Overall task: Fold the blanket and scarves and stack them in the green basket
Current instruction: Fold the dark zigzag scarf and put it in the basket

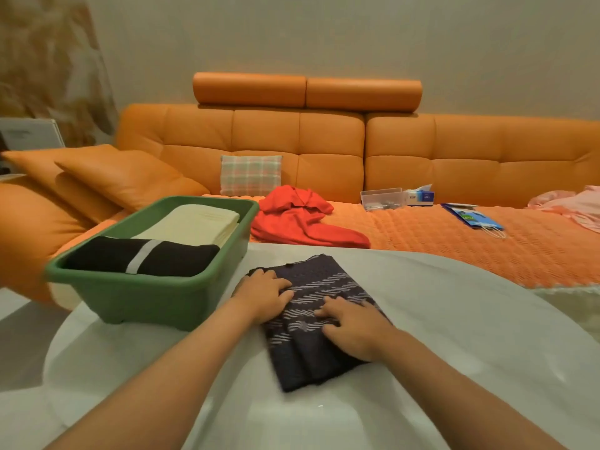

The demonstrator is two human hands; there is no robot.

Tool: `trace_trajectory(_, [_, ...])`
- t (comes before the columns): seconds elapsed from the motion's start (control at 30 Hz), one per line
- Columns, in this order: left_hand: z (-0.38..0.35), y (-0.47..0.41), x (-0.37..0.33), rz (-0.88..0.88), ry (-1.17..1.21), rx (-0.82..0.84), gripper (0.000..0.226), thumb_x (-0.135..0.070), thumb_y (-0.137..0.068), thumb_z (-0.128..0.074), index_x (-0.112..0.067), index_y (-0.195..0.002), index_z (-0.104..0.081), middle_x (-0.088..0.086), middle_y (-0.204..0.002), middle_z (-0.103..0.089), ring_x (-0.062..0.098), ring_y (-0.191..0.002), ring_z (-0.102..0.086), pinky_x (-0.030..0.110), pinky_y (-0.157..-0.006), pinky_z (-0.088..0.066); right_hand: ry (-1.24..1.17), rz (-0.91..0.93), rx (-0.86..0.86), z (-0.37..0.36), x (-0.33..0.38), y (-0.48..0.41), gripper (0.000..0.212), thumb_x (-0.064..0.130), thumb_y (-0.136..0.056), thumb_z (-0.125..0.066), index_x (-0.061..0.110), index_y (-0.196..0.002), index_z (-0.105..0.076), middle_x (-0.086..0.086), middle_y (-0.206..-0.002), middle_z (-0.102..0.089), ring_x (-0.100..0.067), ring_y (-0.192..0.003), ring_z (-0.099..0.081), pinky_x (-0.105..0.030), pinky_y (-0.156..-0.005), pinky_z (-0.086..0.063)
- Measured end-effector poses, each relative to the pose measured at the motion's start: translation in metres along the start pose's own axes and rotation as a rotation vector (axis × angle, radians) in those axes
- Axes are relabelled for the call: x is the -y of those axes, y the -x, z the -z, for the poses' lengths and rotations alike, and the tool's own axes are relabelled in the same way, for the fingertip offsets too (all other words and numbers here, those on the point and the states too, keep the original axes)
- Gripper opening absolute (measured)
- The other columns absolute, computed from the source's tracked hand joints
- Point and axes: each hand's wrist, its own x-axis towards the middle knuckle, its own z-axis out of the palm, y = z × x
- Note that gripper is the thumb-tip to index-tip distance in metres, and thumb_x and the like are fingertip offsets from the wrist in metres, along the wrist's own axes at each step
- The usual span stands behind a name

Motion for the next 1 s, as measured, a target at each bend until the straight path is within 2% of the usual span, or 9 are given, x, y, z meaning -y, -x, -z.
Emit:
trace_trajectory(0.1, [0.004,0.010,-0.016,-0.055,0.064,-0.033,0.037,-0.045,-0.098,-0.039,-0.039,-0.125,-0.063,0.002,-0.123,-0.058,0.027,-0.115,-0.055,0.035,-0.095,-0.045,0.055,-0.123,-0.046,0.016,-0.030,0.003,0.033,0.046,-0.098,-0.038,0.039,-0.124,-0.056,0.007,-0.143,-0.052,-0.014,-0.136,-0.043,-0.050,-0.118,-0.012])
trace_trajectory(0.17, [0.003,0.019,-0.029,-0.108,0.109,-0.008,0.036,-0.039,-0.094,-0.043,-0.036,-0.120,-0.067,0.001,-0.114,-0.059,0.025,-0.107,-0.058,0.033,-0.089,-0.046,0.084,-0.169,-0.029,0.025,-0.043,0.008,0.034,0.056,-0.097,-0.036,0.042,-0.120,-0.057,0.007,-0.141,-0.055,-0.014,-0.139,-0.040,-0.054,-0.118,-0.006])
trace_trajectory(0.23, [0.003,0.028,-0.038,-0.166,0.077,-0.029,0.037,-0.039,-0.088,-0.046,-0.033,-0.117,-0.068,-0.001,-0.107,-0.059,0.024,-0.103,-0.057,0.032,-0.085,-0.045,0.123,-0.183,0.004,0.031,-0.051,0.013,0.046,0.069,-0.094,-0.034,0.047,-0.129,-0.055,0.007,-0.154,-0.042,-0.015,-0.148,-0.026,-0.058,-0.118,0.001])
trace_trajectory(0.33, [0.000,0.037,-0.036,-0.267,-0.011,-0.076,0.054,-0.046,-0.076,-0.044,-0.034,-0.126,-0.063,-0.006,-0.110,-0.057,0.018,-0.108,-0.049,0.032,-0.089,-0.039,0.262,-0.144,0.061,0.030,-0.052,0.023,0.066,0.075,-0.089,-0.033,0.047,-0.149,-0.036,0.003,-0.166,-0.014,-0.020,-0.153,-0.007,-0.057,-0.119,0.004])
trace_trajectory(0.5, [-0.009,0.042,-0.011,-0.293,0.108,-0.106,0.055,-0.025,-0.076,-0.052,-0.033,-0.130,-0.062,-0.012,-0.127,-0.058,0.015,-0.117,-0.053,0.033,-0.094,-0.047,0.320,-0.060,0.093,0.021,-0.049,0.040,0.079,0.046,-0.089,-0.050,0.031,-0.159,-0.016,0.000,-0.167,0.000,-0.016,-0.153,0.000,-0.045,-0.124,0.002])
trace_trajectory(0.67, [-0.011,0.037,-0.006,-0.325,0.069,-0.275,0.041,-0.011,-0.084,-0.049,-0.028,-0.110,-0.075,-0.007,-0.113,-0.072,0.022,-0.105,-0.066,0.034,-0.080,-0.055,0.269,-0.106,0.001,0.019,-0.049,0.047,0.062,0.009,-0.097,-0.039,0.026,-0.156,-0.029,0.003,-0.165,-0.019,-0.020,-0.150,-0.021,-0.036,-0.120,-0.021])
trace_trajectory(0.8, [-0.002,0.040,0.000,-0.398,0.056,-0.459,0.036,0.000,-0.074,-0.060,-0.022,-0.095,-0.080,-0.003,-0.097,-0.076,0.023,-0.090,-0.070,0.034,-0.069,-0.057,0.307,-0.025,-0.268,0.031,-0.047,0.053,0.048,0.014,-0.097,-0.039,0.032,-0.138,-0.057,0.010,-0.145,-0.054,-0.018,-0.131,-0.049,-0.033,-0.104,-0.042])
trace_trajectory(0.9, [0.005,0.049,0.004,-0.431,-0.034,-0.252,0.041,-0.004,-0.079,-0.057,-0.026,-0.107,-0.077,-0.007,-0.109,-0.071,0.021,-0.104,-0.061,0.032,-0.076,-0.052,0.361,0.095,-0.279,0.031,-0.048,0.061,0.035,0.026,-0.087,-0.047,0.032,-0.109,-0.073,0.010,-0.106,-0.073,-0.016,-0.101,-0.064,-0.030,-0.080,-0.052])
trace_trajectory(1.0, [0.009,0.058,0.001,-0.352,-0.081,-0.028,0.050,-0.025,-0.077,-0.051,-0.032,-0.124,-0.068,-0.010,-0.122,-0.060,0.015,-0.113,-0.055,0.028,-0.086,-0.046,0.307,0.141,-0.127,0.021,-0.052,0.065,0.042,0.045,-0.077,-0.046,0.033,-0.105,-0.075,0.015,-0.111,-0.069,-0.009,-0.102,-0.062,-0.033,-0.080,-0.055])
